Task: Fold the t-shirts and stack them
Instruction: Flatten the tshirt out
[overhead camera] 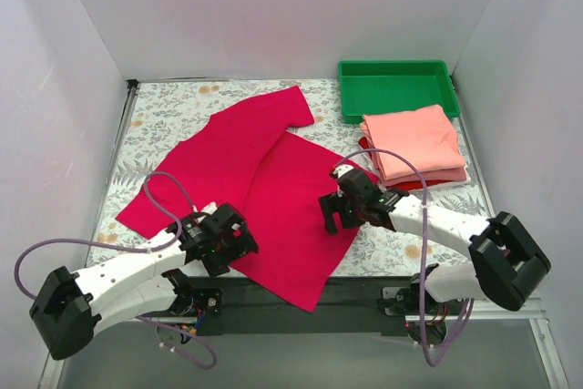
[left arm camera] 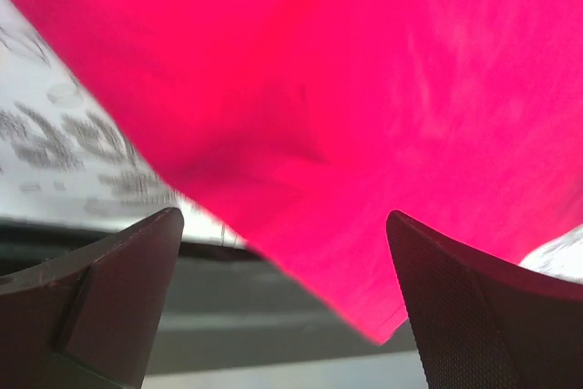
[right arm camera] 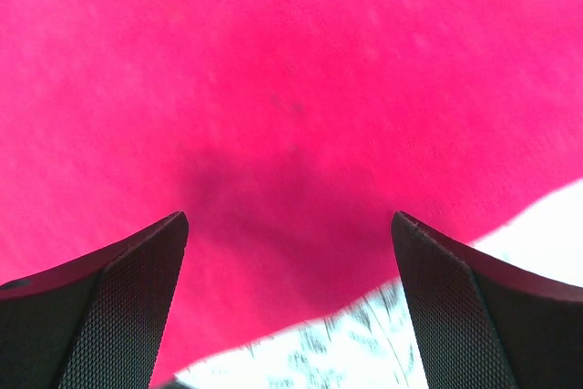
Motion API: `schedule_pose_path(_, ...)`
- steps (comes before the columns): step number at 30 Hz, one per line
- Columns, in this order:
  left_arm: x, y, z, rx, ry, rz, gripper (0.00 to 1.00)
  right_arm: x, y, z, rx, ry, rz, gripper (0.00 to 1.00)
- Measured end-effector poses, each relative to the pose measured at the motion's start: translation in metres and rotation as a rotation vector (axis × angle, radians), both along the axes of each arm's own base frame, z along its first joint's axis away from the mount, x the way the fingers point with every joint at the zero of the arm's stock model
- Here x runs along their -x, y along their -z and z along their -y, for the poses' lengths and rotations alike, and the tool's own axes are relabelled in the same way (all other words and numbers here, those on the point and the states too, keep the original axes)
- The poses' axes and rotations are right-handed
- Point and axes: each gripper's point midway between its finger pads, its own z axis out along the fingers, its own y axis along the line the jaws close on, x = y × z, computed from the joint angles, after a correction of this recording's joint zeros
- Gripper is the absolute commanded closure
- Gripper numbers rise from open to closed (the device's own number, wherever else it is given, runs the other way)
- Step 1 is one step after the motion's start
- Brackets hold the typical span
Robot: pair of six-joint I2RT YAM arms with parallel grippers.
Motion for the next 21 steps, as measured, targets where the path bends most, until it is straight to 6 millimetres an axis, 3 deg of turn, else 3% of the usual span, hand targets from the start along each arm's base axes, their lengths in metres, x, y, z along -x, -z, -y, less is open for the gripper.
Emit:
schedule_pose_path(3, 0.016, -0.006, 0.01, -0.034, 0.092, -0.021, 0.06, 0.005, -0.012, 0.009, -0.002, 0.002, 0.023, 0.02)
schedule_pose_path(6, 0.0, -0.032, 0.029, -0.129, 0.121, -0.017, 0.05, 0.004, -0.031, 0.011, -0.034, 0.012, 0.073, 0.02)
schedule_pose_path(10, -0.051, -0.08, 0.061, -0.156, 0.08, 0.118, 0.02, 0.001, -0.056, 0.017, -0.082, 0.053, 0.141, 0.02)
schedule_pose_path(14, -0.093, -0.115, 0.064, -0.192, -0.001, 0.261, 0.02, -0.007, -0.066, 0.025, -0.103, 0.13, 0.173, 0.02)
schedule_pose_path(17, -0.143, -0.136, 0.056, -0.166, -0.073, 0.363, 0.02, -0.012, -0.06, 0.03, -0.086, 0.172, 0.158, 0.02)
schedule_pose_path(21, -0.225, -0.144, 0.02, -0.141, -0.144, 0.455, 0.02, -0.018, -0.043, 0.033, -0.026, 0.198, 0.112, 0.02)
